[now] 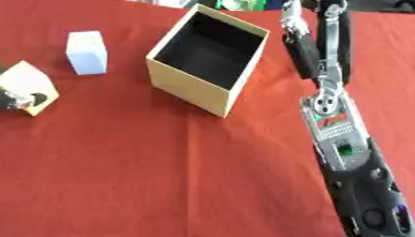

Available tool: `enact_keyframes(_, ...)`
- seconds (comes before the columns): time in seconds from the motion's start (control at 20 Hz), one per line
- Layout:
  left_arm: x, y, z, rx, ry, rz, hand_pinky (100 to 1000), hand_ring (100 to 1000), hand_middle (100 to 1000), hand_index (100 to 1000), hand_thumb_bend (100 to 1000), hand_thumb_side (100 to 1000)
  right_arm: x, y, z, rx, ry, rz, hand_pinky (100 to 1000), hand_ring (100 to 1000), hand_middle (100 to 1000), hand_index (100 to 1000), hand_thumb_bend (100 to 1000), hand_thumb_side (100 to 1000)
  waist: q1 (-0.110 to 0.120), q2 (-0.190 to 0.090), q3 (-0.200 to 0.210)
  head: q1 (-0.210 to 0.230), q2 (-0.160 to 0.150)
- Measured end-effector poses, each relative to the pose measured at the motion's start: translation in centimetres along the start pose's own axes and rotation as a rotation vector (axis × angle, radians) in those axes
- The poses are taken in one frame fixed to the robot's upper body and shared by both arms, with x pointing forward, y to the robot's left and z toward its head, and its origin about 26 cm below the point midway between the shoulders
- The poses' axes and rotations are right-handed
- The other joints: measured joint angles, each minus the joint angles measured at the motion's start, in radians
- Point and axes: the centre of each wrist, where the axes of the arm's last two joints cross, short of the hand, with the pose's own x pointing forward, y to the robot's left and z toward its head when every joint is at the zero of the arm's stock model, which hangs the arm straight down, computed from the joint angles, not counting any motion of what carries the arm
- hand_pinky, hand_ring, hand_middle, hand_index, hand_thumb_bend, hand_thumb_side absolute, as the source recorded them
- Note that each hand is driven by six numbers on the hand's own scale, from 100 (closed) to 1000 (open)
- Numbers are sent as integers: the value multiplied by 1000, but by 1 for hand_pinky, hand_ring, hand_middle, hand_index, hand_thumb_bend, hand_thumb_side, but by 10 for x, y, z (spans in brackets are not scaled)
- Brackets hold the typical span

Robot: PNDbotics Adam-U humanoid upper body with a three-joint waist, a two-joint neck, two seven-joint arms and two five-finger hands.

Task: Pick up objects on the table and place them in the box.

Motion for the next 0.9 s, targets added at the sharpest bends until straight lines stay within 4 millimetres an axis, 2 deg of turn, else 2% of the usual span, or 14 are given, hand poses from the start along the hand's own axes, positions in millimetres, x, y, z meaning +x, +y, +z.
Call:
enact_keyframes(0.05, 2, 2, 1, 6, -6, 1, 709, 778, 536, 471, 110, 699, 0, 0, 0, 0, 0, 0, 793, 751, 707, 1000, 100, 829, 1, 0, 0, 0, 0)
enact_keyframes(0.25, 9, 16, 10, 43, -36, -1, 708, 770, 529, 464, 100, 677, 0, 0, 0, 0, 0, 0, 793, 751, 707, 1000, 100, 828, 3, 0, 1, 2, 0)
enact_keyframes(0.3, 11, 20, 12, 51, -44, -1, 706, 764, 524, 460, 100, 725, 0, 0, 0, 0, 0, 0, 793, 751, 707, 1000, 100, 827, 3, 0, 2, 2, 0)
enact_keyframes(0.35, 13, 23, 14, 60, -52, -2, 705, 763, 523, 458, 100, 660, 0, 0, 0, 0, 0, 0, 793, 752, 706, 1000, 100, 829, 3, 0, 2, 2, 0)
enact_keyframes(0.75, 31, 49, 32, 148, -105, -22, 702, 756, 518, 452, 100, 609, 0, 0, 0, 0, 0, 0, 793, 752, 706, 1000, 100, 829, 9, 0, 0, 1, 0)
enact_keyframes(0.85, 34, 54, 35, 169, -112, -33, 708, 766, 533, 468, 100, 614, 0, 0, 0, 0, 0, 0, 792, 752, 706, 1000, 100, 830, 9, 0, 0, 1, 0)
enact_keyframes(0.9, 36, 57, 37, 180, -110, -42, 715, 800, 635, 497, 100, 639, 0, 0, 0, 0, 0, 0, 792, 751, 705, 1000, 100, 830, 9, 0, -1, 2, 0)
